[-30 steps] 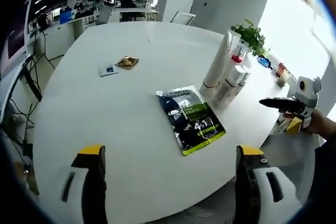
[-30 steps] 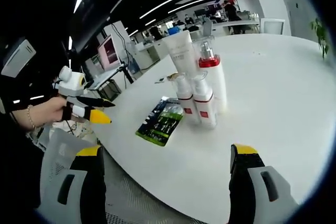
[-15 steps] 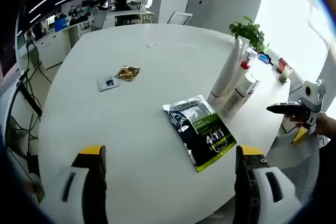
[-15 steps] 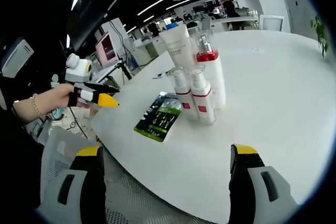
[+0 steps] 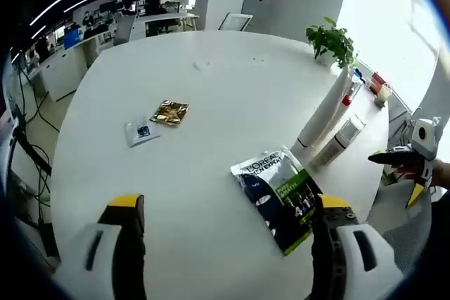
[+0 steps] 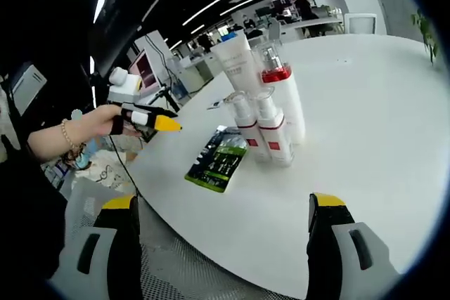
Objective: Arrange the skincare products in the storage area until every visible bottle or jar stands upright without overlapping.
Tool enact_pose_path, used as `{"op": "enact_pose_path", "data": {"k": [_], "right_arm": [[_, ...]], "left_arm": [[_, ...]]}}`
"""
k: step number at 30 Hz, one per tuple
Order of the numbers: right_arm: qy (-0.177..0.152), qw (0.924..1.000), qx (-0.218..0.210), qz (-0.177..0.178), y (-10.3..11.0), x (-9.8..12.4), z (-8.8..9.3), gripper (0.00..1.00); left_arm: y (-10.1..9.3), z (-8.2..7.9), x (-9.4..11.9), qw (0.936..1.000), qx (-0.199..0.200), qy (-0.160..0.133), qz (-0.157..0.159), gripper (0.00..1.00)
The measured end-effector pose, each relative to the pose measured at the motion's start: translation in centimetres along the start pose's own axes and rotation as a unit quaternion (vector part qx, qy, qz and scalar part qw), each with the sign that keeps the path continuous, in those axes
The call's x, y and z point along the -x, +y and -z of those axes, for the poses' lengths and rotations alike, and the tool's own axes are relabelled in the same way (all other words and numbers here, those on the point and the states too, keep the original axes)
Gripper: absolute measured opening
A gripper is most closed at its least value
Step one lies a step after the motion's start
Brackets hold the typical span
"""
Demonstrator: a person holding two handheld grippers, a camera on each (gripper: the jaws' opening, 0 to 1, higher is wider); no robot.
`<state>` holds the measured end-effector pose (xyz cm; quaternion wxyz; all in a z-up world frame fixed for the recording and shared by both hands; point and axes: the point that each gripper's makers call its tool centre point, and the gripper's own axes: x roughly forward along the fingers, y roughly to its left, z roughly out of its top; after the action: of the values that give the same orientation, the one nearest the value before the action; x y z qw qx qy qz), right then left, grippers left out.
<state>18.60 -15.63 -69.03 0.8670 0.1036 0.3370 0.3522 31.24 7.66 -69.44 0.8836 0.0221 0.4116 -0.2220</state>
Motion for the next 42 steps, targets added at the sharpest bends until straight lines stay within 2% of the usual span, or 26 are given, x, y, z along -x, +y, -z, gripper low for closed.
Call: {"op": "enact_pose_path", "data": {"k": [1,3,8,17,20,22,29,36,39,42], "right_arm": [[0.002,1.0000,0.000,0.001,-0.1,-0.1,0.1,1.00],[0.008,1.0000,-0.001,0.002,-0.1,-0.2,0.3,1.00],[0.012,0.9999,-0.007,0.004,-0.3,-0.1,0.5,1.00],[0.025,0.9996,-0.010,0.005,-0.4,-0.3,1.1,1.00],[0.024,0.9995,-0.018,0.009,-0.6,-0.3,1.2,1.00],[0.025,0.9994,-0.021,0.009,-0.8,-0.3,1.2,1.00],[0.034,0.9992,-0.021,0.004,-0.5,-0.5,1.7,1.00],[0.045,0.9986,-0.030,0.003,-0.2,-0.6,2.0,1.00],[0.046,0.9984,-0.034,0.002,-0.2,-0.6,2.0,1.00],[0.052,0.9979,-0.038,0.000,-0.1,-0.7,2.3,1.00]], "left_arm": [[0.4,-0.7,-0.4,1.0000,-0.004,-0.005,-0.002,0.91],[0.5,-0.9,-0.4,0.9999,-0.010,-0.005,-0.001,0.90],[1.7,-2.6,-2.2,0.9998,-0.022,-0.005,0.002,0.90],[4.1,-4.1,-4.3,0.9995,-0.033,0.001,0.005,0.89],[4.3,-4.6,-5.0,0.9992,-0.038,0.004,0.006,0.88],[4.6,-5.0,-5.5,0.9989,-0.042,0.009,0.017,0.85],[6.2,-6.6,-7.8,0.9974,-0.068,0.016,0.020,0.83],[6.8,-7.3,-9.4,0.9944,-0.099,0.029,0.023,0.81],[7.8,-7.8,-10.1,0.9941,-0.105,0.028,0.006,0.81],[8.7,-8.2,-11.0,0.9935,-0.110,0.031,0.002,0.77]]}}
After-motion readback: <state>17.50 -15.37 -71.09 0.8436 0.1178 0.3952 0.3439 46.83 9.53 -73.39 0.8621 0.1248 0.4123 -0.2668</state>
